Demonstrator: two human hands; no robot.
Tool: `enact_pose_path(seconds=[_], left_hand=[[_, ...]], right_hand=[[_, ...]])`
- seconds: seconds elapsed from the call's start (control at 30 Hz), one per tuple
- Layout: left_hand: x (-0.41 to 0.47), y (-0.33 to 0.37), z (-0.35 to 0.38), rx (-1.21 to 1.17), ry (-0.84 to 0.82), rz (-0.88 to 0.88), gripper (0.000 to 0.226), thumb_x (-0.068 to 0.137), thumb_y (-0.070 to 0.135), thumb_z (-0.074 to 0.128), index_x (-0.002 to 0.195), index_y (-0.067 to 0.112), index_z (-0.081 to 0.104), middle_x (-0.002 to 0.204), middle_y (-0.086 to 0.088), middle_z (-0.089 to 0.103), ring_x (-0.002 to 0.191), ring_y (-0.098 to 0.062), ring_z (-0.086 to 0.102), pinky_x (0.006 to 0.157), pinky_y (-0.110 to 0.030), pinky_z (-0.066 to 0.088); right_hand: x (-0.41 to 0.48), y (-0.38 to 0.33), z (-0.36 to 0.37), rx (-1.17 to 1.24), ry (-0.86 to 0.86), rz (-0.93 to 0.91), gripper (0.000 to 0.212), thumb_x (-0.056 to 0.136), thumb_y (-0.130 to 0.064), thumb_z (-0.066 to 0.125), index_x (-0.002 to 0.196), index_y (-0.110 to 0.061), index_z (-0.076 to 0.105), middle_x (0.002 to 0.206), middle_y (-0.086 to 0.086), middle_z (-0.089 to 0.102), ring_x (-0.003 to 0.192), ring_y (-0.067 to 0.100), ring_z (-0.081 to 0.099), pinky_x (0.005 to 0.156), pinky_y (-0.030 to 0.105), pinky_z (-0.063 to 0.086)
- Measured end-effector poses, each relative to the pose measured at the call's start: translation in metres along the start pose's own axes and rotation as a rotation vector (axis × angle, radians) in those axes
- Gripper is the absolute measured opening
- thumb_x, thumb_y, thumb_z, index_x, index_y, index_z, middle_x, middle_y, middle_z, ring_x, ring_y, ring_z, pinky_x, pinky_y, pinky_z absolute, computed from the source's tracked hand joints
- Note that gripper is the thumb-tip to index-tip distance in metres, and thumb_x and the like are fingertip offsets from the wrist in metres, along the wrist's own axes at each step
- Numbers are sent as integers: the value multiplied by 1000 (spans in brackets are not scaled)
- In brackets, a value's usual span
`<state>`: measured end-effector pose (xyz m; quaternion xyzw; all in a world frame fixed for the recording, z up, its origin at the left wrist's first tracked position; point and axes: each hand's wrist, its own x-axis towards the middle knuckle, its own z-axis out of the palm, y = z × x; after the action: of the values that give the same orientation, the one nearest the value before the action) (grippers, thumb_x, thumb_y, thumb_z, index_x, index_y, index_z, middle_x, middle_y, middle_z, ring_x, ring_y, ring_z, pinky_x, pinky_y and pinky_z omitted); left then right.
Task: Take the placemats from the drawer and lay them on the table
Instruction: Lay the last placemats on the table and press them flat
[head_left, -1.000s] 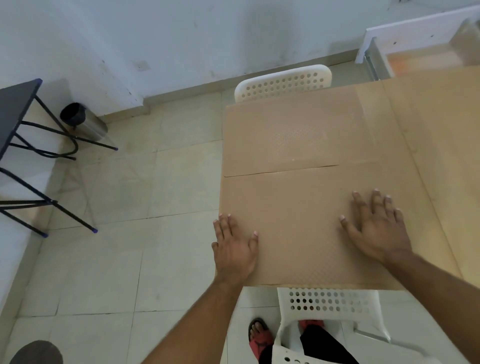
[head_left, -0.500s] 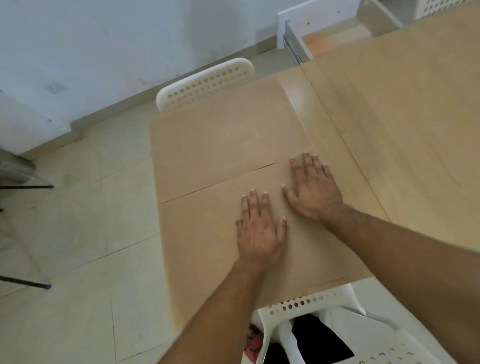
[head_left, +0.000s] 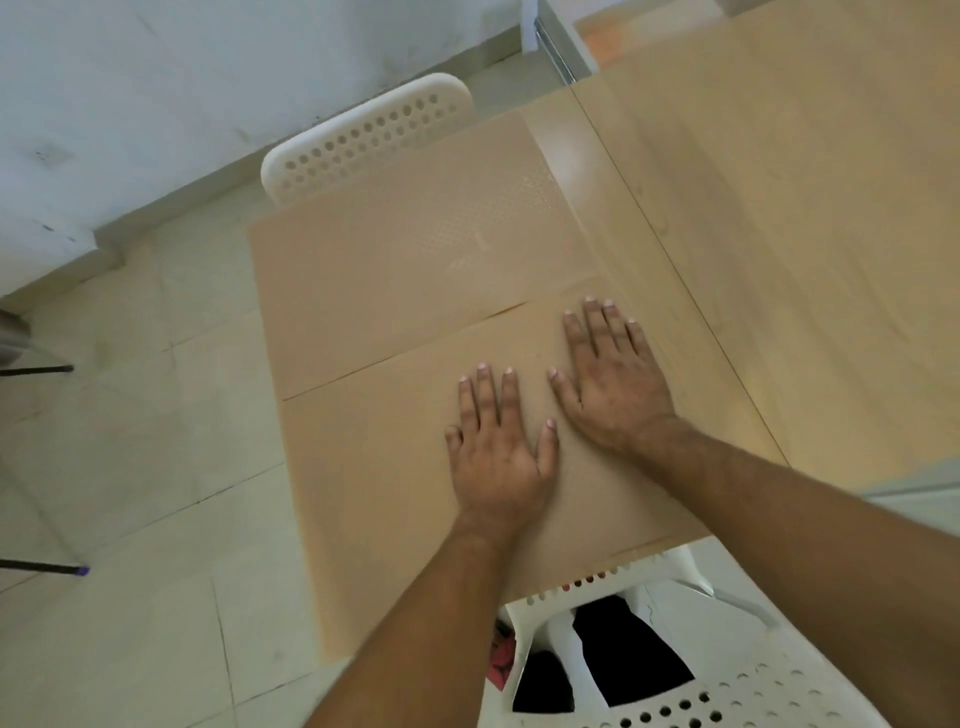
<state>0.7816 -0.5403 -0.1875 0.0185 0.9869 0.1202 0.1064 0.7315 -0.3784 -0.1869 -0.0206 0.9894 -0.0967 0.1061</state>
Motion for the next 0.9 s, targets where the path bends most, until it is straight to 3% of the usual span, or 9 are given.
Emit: enact_pose_path(seconds=[0.27,0.63,0.9], left_hand=[[-1,-1,3,5,13,3,76,96,61,28,160,26,6,168,0,-3,155,-22,-5,116,-57,20],[-58,3,6,-6,-58,77,77,96,63,29,160,24,9,168,-4,-3,154,-24,-5,115,-60,21],[-79,-9,8,-21,-110,120,77,97,64,26,160,28,2,167,-1,-13,153,-22,-14,117,-58,14]], right_hand=[[-115,9,24,-15,35,7,74,100,-53,26,160,-12,15,167,14,12,155,28,8,124,48,12],[-120,5,25,-22,67,21,74,98,-51,24,159,-9,19,166,16,15,154,29,11,124,49,11],[-122,4,28,-27,67,37,73,99,-50,21,160,-11,12,167,15,9,155,28,5,124,48,8]])
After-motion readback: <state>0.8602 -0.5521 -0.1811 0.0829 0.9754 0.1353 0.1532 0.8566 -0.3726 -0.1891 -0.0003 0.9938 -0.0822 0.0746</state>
